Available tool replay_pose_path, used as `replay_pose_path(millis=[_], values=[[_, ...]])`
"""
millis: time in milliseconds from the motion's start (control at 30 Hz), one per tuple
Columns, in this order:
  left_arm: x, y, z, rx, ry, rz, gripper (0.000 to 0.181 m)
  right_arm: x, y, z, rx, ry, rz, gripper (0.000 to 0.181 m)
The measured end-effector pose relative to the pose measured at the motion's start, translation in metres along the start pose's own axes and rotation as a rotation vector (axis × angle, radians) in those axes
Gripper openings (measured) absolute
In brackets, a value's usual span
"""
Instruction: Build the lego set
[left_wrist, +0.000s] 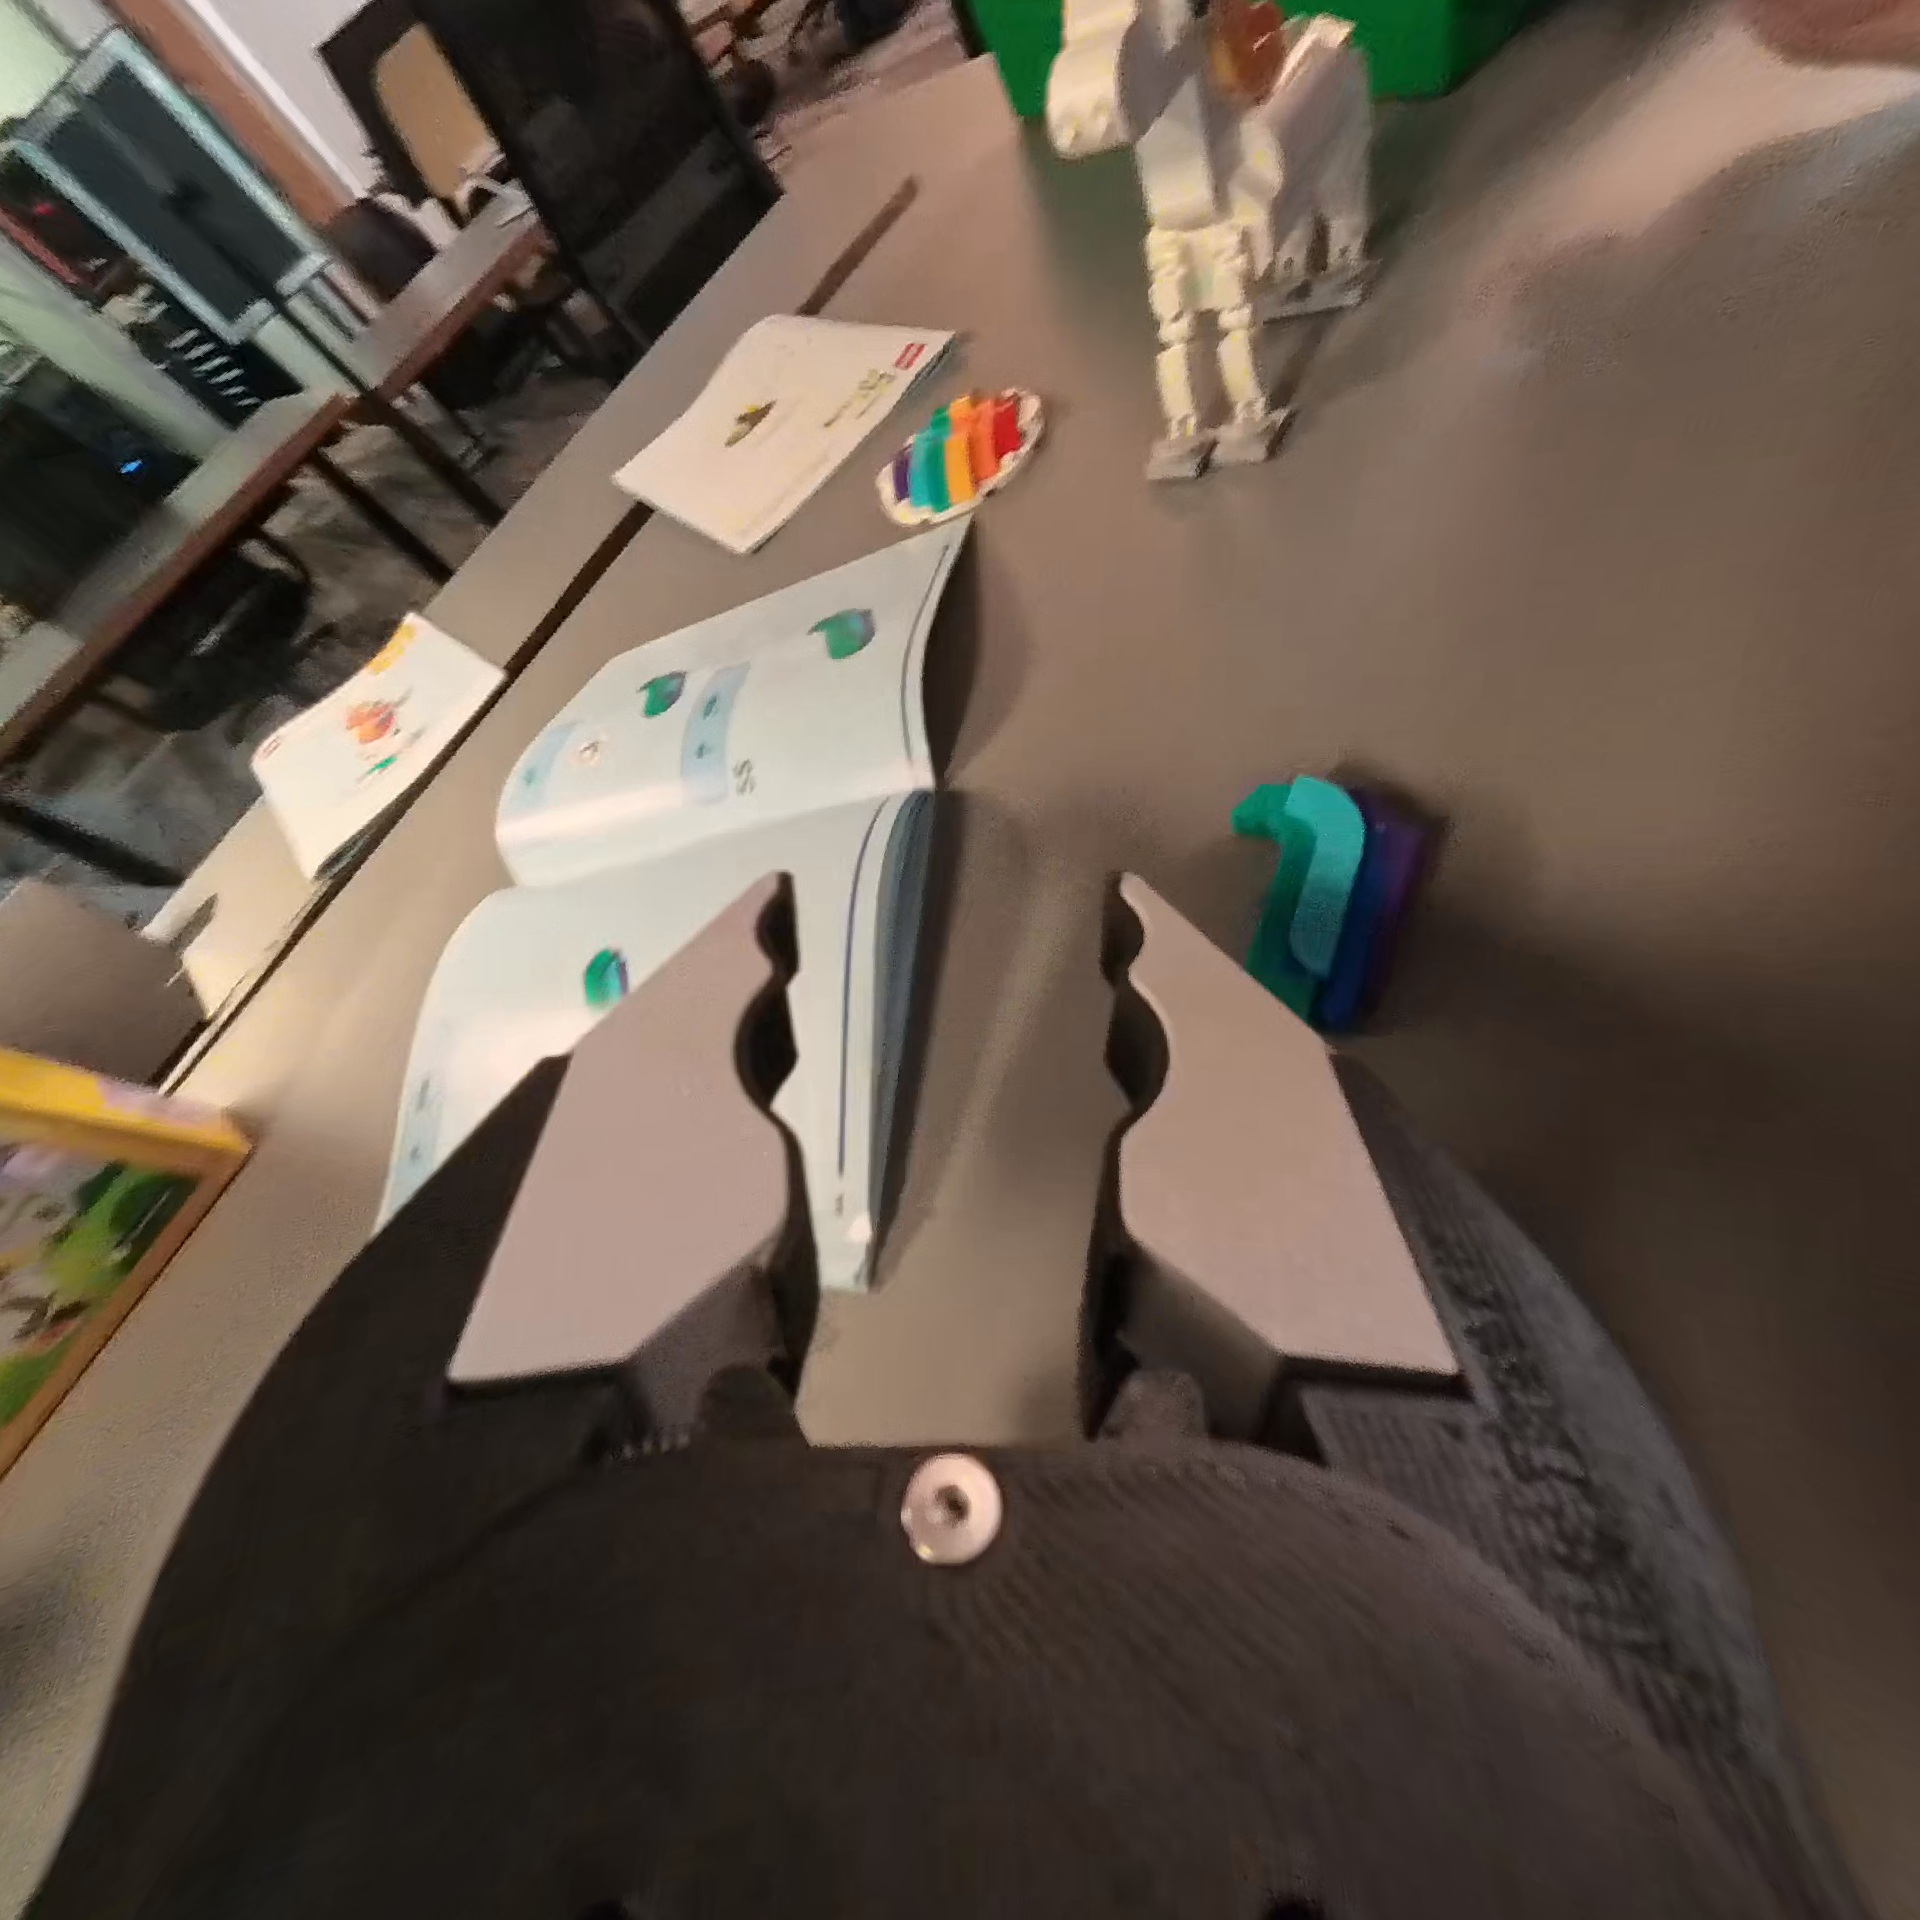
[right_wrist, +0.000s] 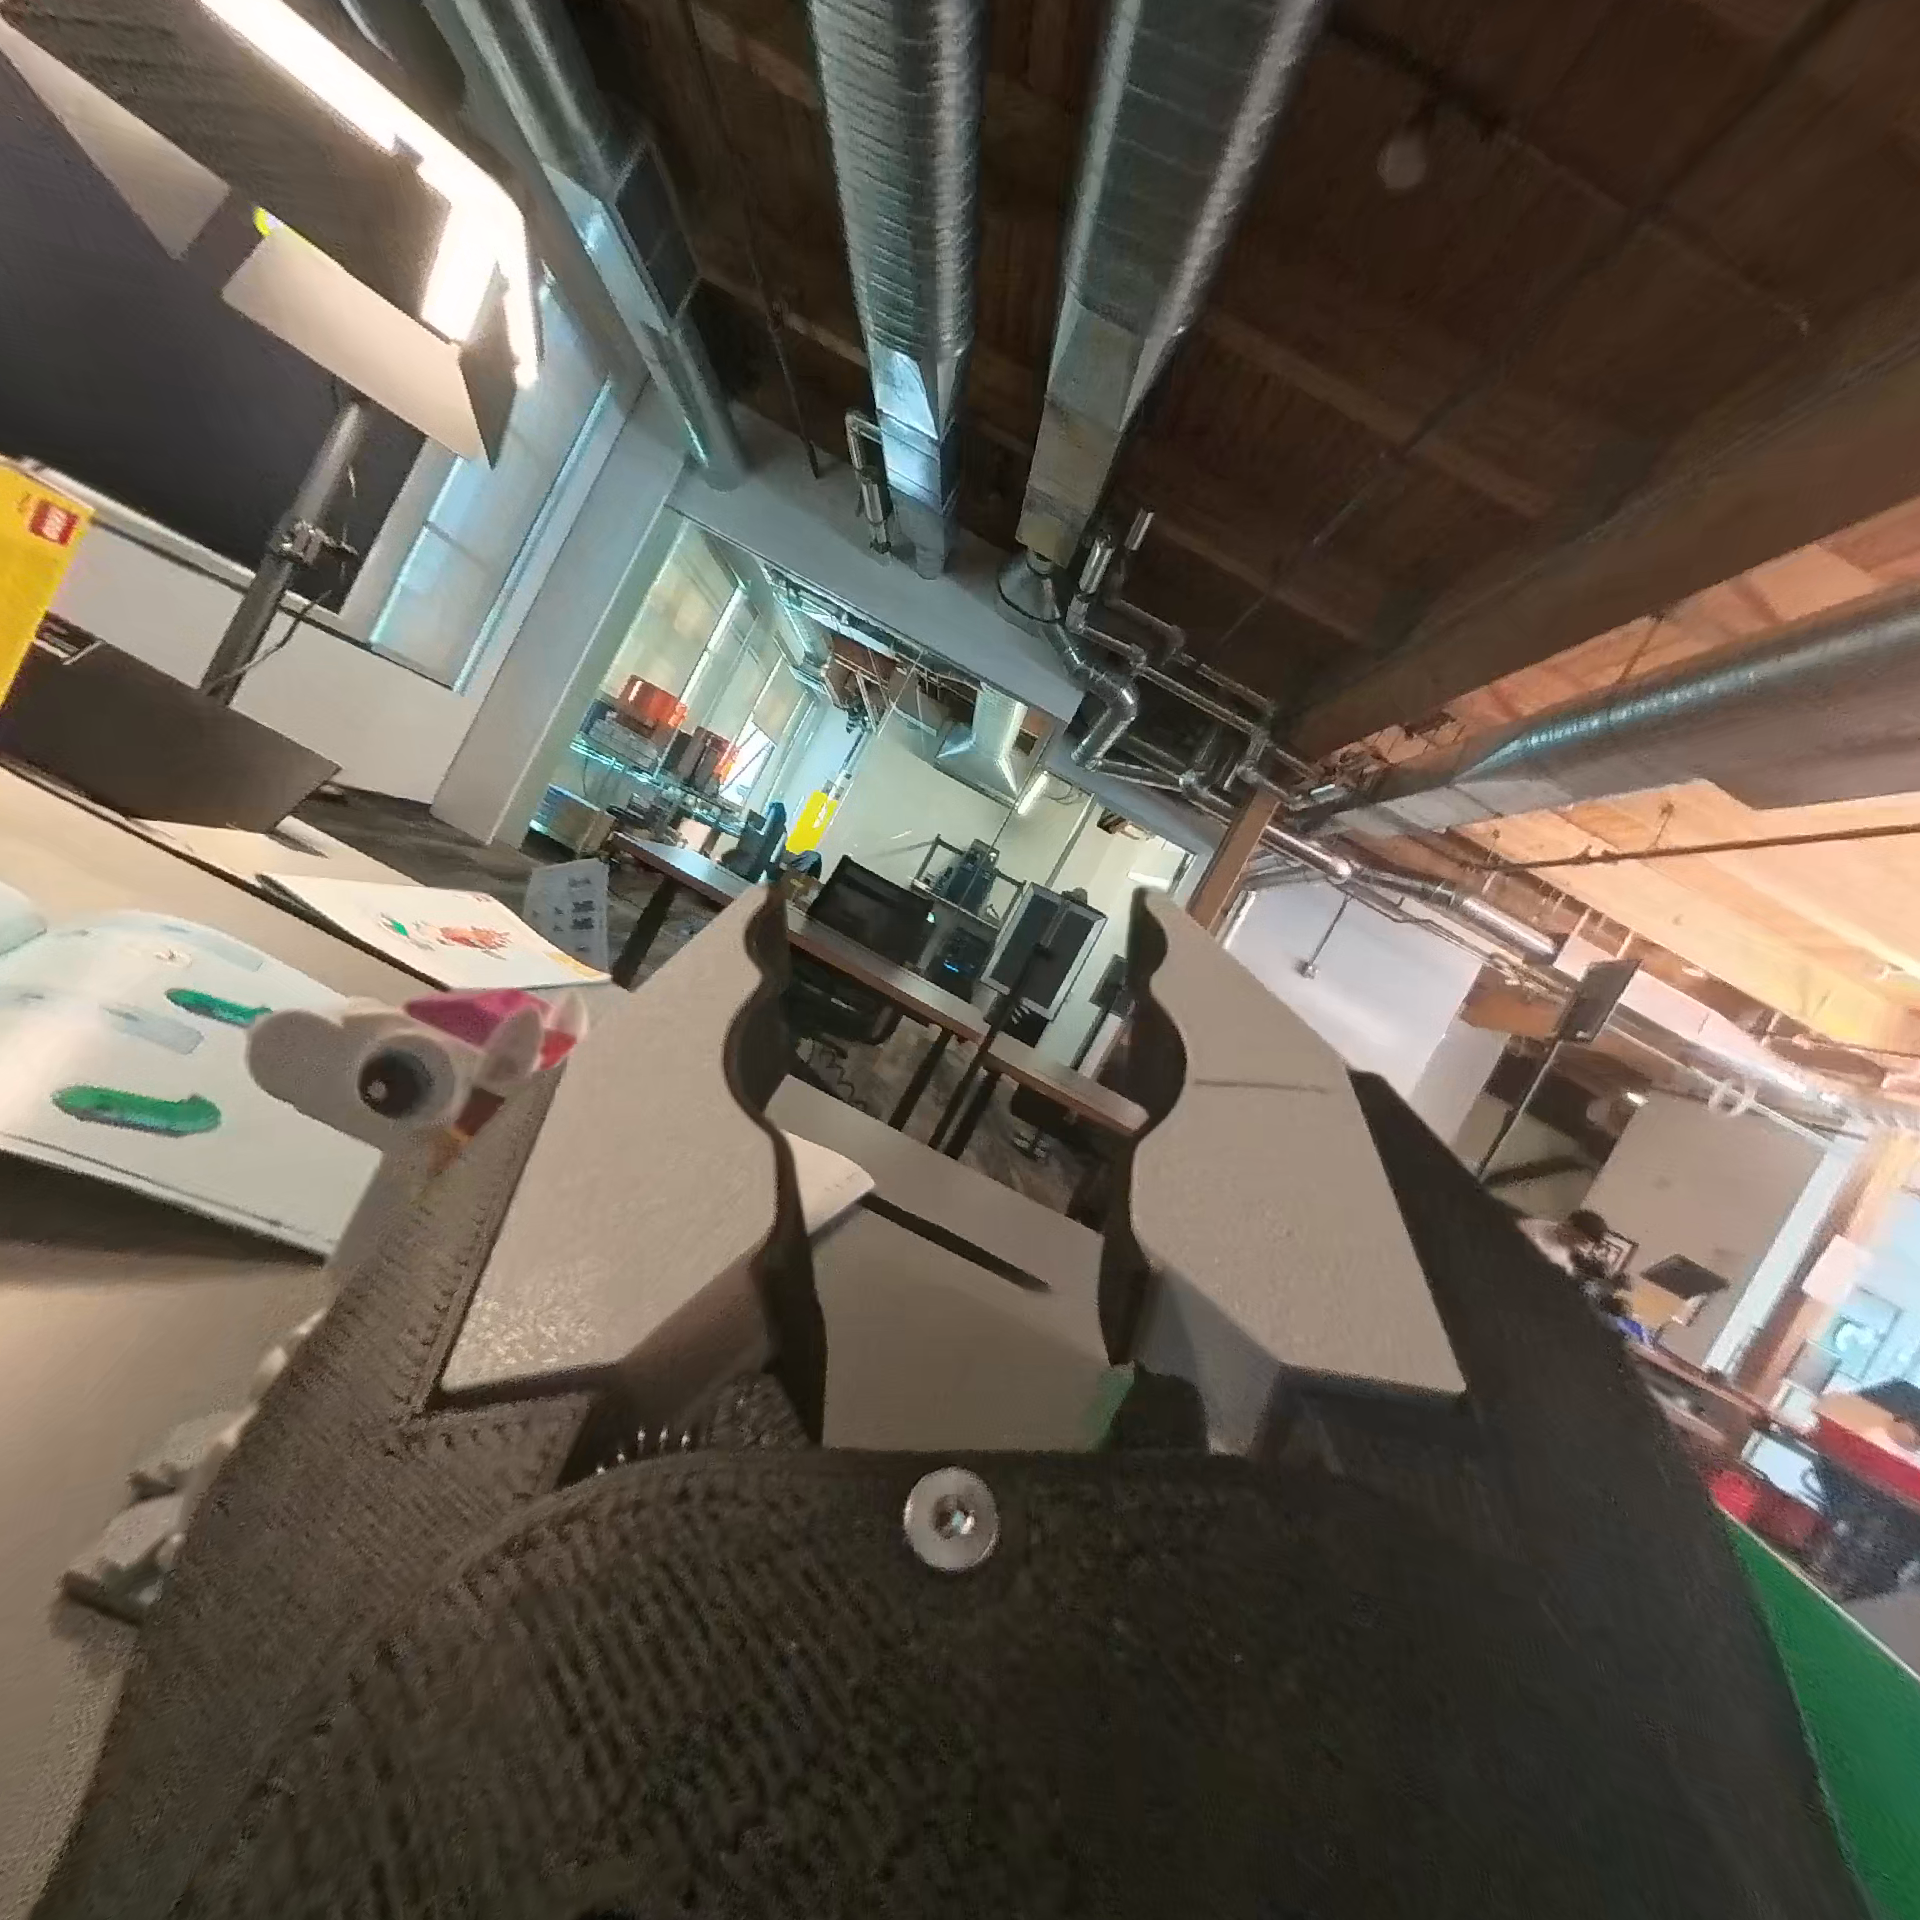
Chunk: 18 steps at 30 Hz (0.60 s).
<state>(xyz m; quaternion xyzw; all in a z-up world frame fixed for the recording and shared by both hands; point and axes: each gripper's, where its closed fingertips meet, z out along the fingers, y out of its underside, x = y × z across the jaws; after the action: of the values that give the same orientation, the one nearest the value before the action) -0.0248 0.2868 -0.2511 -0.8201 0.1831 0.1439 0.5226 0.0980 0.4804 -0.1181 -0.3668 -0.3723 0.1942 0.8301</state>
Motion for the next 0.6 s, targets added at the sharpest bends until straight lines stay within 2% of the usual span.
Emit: replay_pose_path(millis=[100,200,300,433,533,600], values=[[-0.003,-0.015,0.021,0.009,0.029,0.012,0.055,0.001,0.01,0.003,0.008,-0.046,0.021,0.063],[-0.012,-0.035,0.049,0.014,0.044,0.003,0.059,-0.008,0.007,0.004,0.039,-0.103,0.006,0.063],[-0.013,-0.049,0.082,-0.034,0.126,-0.052,0.064,-0.021,0.004,0.004,0.058,-0.159,0.005,0.063],[-0.012,-0.048,0.119,-0.142,0.225,-0.069,0.058,-0.02,0.006,0.005,0.054,-0.166,0.061,0.063],[-0.008,-0.044,0.134,-0.213,0.304,-0.118,0.053,-0.013,0.009,0.006,0.041,-0.144,0.095,0.063],[-0.012,-0.04,0.14,-0.244,0.308,-0.128,0.05,-0.012,0.011,0.007,0.036,-0.14,0.104,0.063]])
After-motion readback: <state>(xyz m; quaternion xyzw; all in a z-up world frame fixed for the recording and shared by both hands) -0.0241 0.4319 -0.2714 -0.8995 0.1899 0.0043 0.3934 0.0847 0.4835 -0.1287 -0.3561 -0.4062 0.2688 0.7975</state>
